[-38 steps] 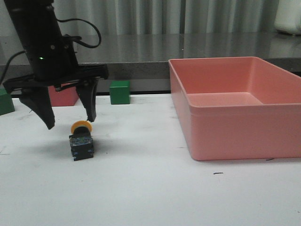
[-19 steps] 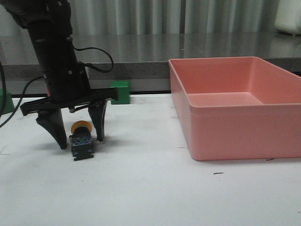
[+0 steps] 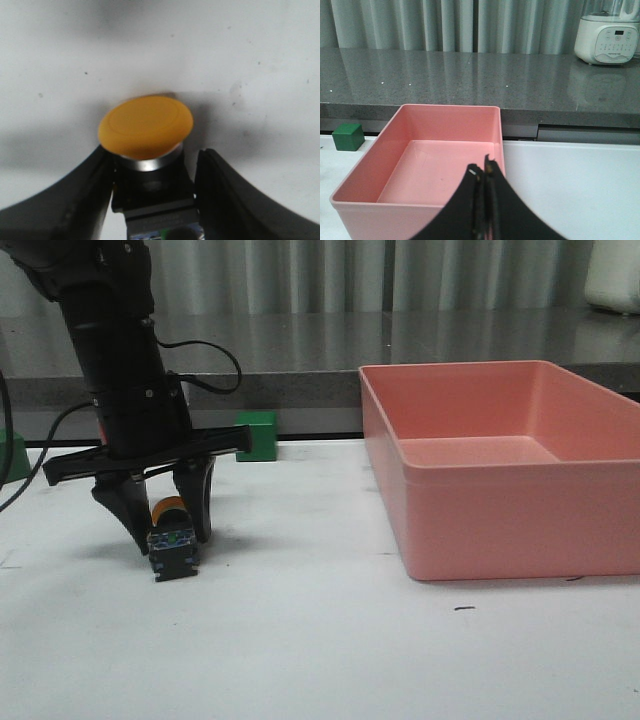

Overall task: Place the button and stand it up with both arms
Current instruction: 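Lower the left gripper over the button and grasp its body, then lift the button with the left gripper and rotate it upright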

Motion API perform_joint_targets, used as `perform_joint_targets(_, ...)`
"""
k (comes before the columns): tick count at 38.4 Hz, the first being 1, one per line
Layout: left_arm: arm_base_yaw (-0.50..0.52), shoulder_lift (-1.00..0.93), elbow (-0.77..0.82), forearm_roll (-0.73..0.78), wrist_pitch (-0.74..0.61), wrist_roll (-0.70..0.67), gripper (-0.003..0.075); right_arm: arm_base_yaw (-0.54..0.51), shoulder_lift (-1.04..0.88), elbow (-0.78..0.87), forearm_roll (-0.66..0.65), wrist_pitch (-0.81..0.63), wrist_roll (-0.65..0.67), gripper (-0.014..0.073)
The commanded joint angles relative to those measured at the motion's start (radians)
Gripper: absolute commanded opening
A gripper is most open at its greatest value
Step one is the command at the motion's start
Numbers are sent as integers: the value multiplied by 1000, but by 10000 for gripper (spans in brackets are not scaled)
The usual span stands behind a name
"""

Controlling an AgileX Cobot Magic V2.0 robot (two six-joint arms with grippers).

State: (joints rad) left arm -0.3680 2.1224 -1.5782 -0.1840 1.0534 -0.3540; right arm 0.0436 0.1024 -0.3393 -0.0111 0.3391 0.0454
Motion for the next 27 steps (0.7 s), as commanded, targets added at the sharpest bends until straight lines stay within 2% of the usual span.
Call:
perform_joint_targets(1,-4,-55,-33,-17,12,-11,204,-5,11,-26,-12,-88,-8,-70)
perform_joint_targets(6,-4,-60,-64,14,27,-1,204,-5,11,-26,-12,-88,-8,-70)
perform_joint_targets(9,-18,-95,-66,65,-37,21,204,-5,11,-26,-12,-88,-8,-70)
perform_joint_targets(17,-66,-260,49,258,-274,-43,196,-5,11,-26,-12,-88,-8,-70)
perform_joint_targets(21,-66,-358,175,323,-408,-84,196,-5,11,-26,-12,-88,-8,-70)
perform_joint_targets(27,-50,-512,391,398,-677,-90,196,-5,11,-26,-12,-88,-8,-70)
